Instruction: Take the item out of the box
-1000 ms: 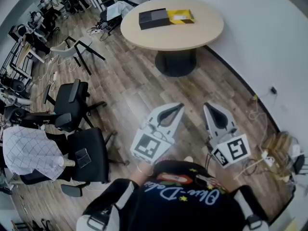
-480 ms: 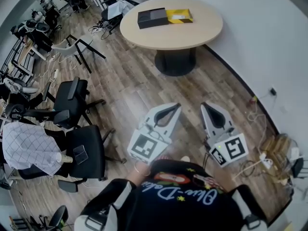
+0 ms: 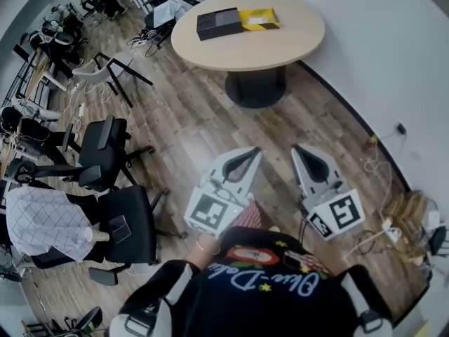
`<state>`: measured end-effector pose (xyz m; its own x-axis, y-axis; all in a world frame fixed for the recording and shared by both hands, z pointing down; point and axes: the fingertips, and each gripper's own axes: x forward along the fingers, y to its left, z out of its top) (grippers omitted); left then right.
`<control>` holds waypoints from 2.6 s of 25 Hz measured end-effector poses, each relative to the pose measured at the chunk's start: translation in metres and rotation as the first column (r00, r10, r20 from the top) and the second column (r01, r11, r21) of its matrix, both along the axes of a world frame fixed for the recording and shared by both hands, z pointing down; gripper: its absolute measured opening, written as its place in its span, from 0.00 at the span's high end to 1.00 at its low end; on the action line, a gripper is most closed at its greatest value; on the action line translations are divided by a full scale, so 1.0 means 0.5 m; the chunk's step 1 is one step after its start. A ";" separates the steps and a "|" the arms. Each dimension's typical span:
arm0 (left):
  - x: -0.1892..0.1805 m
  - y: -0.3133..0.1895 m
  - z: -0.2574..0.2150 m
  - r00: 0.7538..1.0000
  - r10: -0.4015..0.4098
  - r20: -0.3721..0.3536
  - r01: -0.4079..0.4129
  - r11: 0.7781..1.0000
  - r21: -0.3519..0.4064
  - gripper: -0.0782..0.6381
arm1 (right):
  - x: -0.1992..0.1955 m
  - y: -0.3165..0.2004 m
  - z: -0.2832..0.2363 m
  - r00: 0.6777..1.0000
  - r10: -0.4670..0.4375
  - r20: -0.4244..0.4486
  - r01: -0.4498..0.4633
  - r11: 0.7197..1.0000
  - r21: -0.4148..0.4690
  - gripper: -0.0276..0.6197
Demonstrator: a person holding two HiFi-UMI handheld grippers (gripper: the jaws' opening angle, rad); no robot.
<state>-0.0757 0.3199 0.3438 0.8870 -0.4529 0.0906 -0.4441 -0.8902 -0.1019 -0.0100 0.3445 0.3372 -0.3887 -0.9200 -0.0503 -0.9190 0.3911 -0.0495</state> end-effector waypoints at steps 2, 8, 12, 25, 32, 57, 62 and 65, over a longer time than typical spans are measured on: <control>0.019 -0.018 0.004 1.000 0.023 0.007 -0.023 1.000 0.012 0.90 | 0.013 -0.016 0.002 1.000 0.013 -0.014 -0.013 1.000 -0.003 0.96; 0.084 -0.088 -0.018 0.993 0.116 -0.030 -0.114 0.992 0.052 0.90 | 0.058 -0.078 -0.016 0.997 0.074 -0.033 -0.074 0.997 0.007 0.96; 0.093 -0.151 -0.030 0.990 0.128 -0.056 -0.125 0.991 0.057 0.90 | 0.074 -0.137 -0.023 0.994 0.092 -0.058 -0.091 0.996 0.015 0.96; 0.054 -0.337 -0.016 0.990 0.124 -0.068 -0.124 0.992 0.005 0.90 | 0.036 -0.328 -0.033 0.993 0.068 -0.093 -0.067 0.998 0.014 0.96; 0.029 -0.421 -0.006 0.986 0.128 -0.105 -0.130 0.991 -0.015 0.90 | 0.014 -0.407 -0.017 0.991 0.075 -0.110 -0.077 0.997 -0.009 0.96; 0.102 -0.655 0.027 0.996 -0.038 -0.078 0.033 0.997 -0.067 0.90 | 0.121 -0.676 0.015 0.992 -0.079 -0.096 0.075 0.996 -0.038 0.96; 0.146 -0.708 0.018 0.994 -0.097 -0.055 0.093 0.993 -0.068 0.90 | 0.163 -0.743 -0.001 0.987 -0.145 -0.077 0.143 0.989 -0.028 0.96; 0.178 -0.739 0.008 0.993 -0.115 -0.033 0.114 0.993 -0.041 0.90 | 0.190 -0.776 -0.008 0.981 -0.177 -0.077 0.176 0.984 -0.022 0.96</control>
